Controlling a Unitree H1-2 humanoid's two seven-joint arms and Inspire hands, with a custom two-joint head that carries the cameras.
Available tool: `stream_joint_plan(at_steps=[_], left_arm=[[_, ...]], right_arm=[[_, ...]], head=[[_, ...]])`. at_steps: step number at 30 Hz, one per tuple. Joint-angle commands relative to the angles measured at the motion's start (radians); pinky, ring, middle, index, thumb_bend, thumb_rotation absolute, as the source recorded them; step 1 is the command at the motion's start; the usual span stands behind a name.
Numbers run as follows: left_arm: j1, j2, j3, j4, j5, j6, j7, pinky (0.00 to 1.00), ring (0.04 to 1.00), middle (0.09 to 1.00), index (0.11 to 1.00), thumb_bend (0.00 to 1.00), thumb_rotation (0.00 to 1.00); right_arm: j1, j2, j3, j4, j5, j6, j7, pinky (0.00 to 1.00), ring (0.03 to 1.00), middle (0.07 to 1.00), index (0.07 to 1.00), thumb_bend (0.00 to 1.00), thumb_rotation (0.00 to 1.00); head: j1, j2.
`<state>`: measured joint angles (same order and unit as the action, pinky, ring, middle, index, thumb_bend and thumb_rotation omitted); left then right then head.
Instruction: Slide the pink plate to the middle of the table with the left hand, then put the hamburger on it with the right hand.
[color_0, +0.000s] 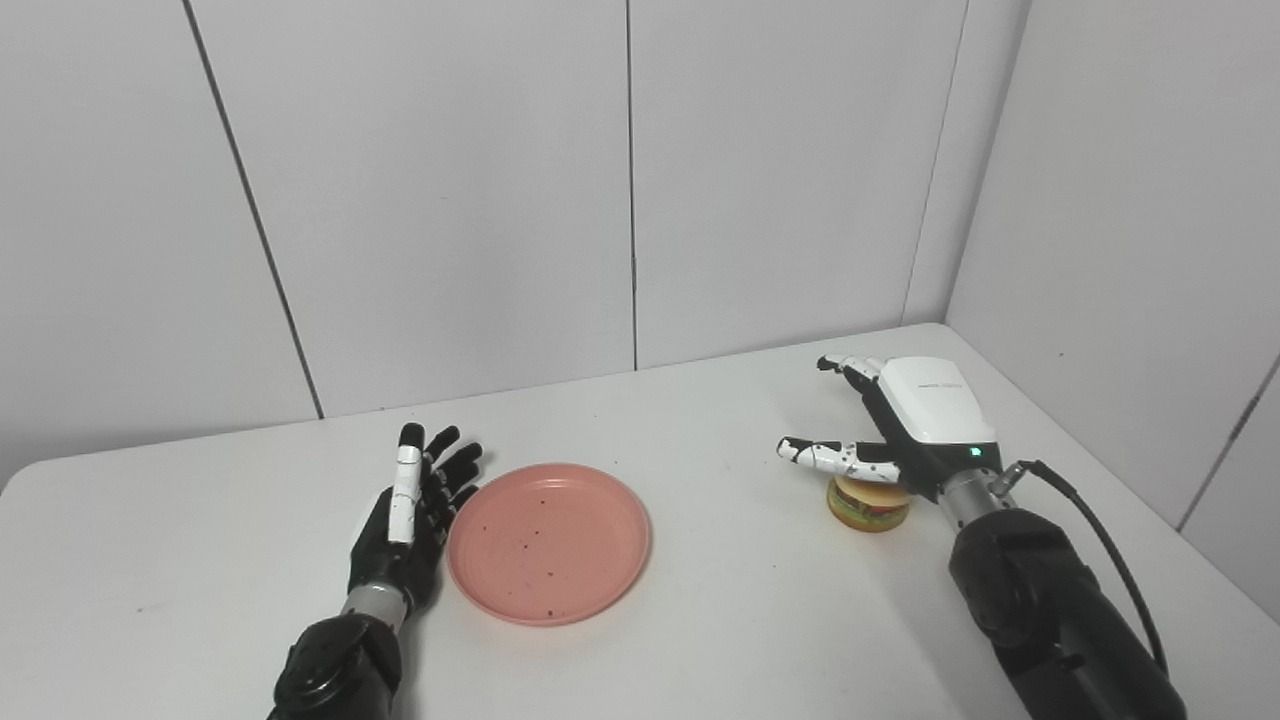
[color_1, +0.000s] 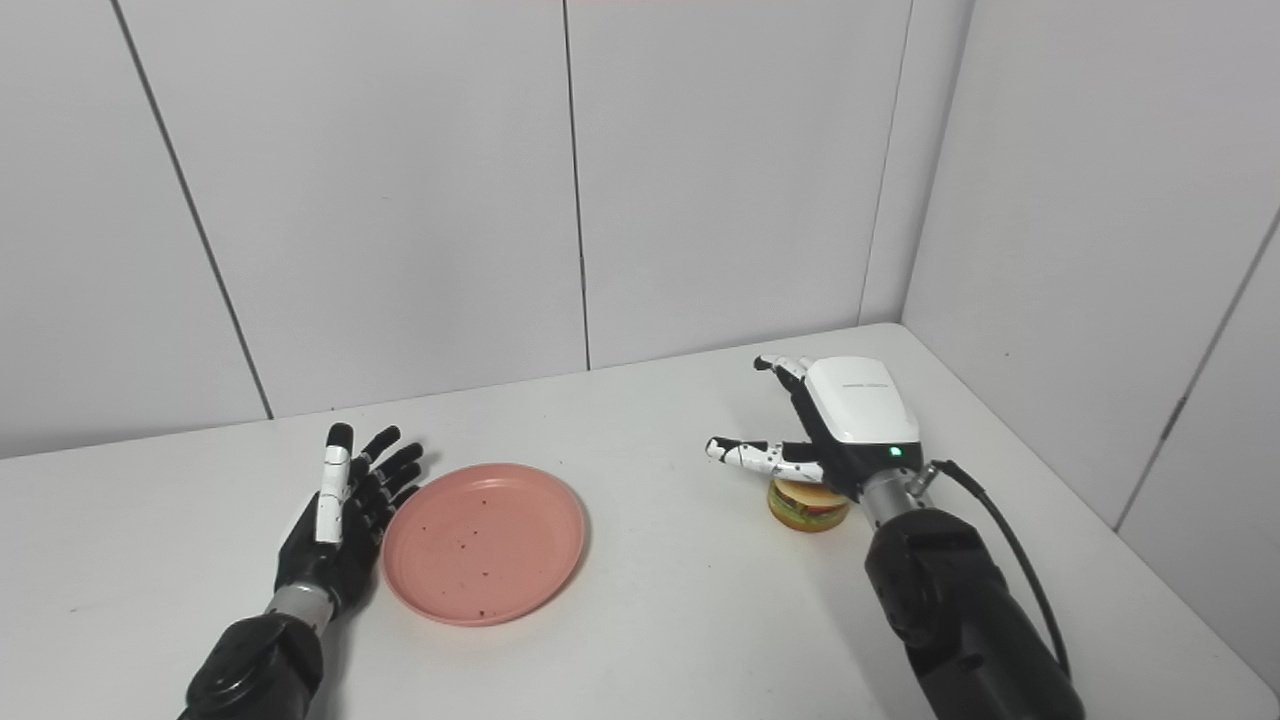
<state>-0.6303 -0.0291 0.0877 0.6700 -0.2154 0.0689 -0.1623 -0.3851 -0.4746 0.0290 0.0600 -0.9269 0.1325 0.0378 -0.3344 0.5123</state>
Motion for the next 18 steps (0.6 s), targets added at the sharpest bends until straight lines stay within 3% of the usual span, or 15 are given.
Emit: stream_joint_plan(at_steps=[1,7,18], left_arm=[[-0.007,0.008,-0.003,-0.018,0.000,0.017,-0.003,0.96,0.924,0.859,0.885,0.87,0.93],[-0.008,0.006,-0.002,-0.016,0.000,0.017,0.000,0.94,0.916,0.852,0.881,0.86,0.93],[-0.004,0.007,0.003,-0.015,-0.006,0.019,-0.005,0.98,0.927,0.853,0.889,0.86,0.93]], right_arm=[[-0.058,-0.038,0.000,-0.008,-0.005,0.004,-0.026,0.75,0.806,0.819,0.803,0.82,1.00],[-0.065,-0.050,0.016,0.031,0.010,0.011,-0.031,0.82,0.830,0.827,0.805,0.82,1.00],[-0.052,-0.052,0.037,0.097,0.018,0.011,-0.058,0.79,0.822,0.827,0.808,0.81,1.00]], head=[[-0.001,0.002],[0.005,0.001],[0.007,-0.009]])
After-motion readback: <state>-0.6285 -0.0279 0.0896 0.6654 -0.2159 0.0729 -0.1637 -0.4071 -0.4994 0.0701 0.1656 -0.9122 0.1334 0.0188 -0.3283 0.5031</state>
